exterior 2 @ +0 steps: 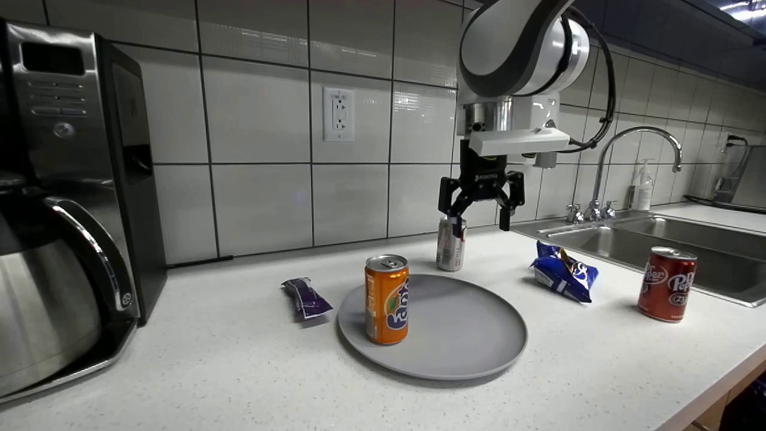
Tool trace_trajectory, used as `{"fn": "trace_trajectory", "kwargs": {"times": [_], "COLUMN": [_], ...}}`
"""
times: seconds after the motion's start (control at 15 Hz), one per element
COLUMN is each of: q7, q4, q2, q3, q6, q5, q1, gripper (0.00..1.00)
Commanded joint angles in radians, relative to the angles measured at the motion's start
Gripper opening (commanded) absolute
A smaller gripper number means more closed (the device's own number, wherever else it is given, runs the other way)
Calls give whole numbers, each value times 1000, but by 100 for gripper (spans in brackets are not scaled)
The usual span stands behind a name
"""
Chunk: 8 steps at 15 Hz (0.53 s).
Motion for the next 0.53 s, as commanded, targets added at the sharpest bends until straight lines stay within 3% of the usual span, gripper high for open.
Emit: {"fn": "trace_trajectory", "kwargs": {"times": [0.0,0.47], "q7": [-47,-76], "q4": [97,236], "q2": [68,175], "q3": [-1,-13], "q6": [-40,-67], "q5": [5,11], "q1": [-15,-19], "gripper": [100,100]}}
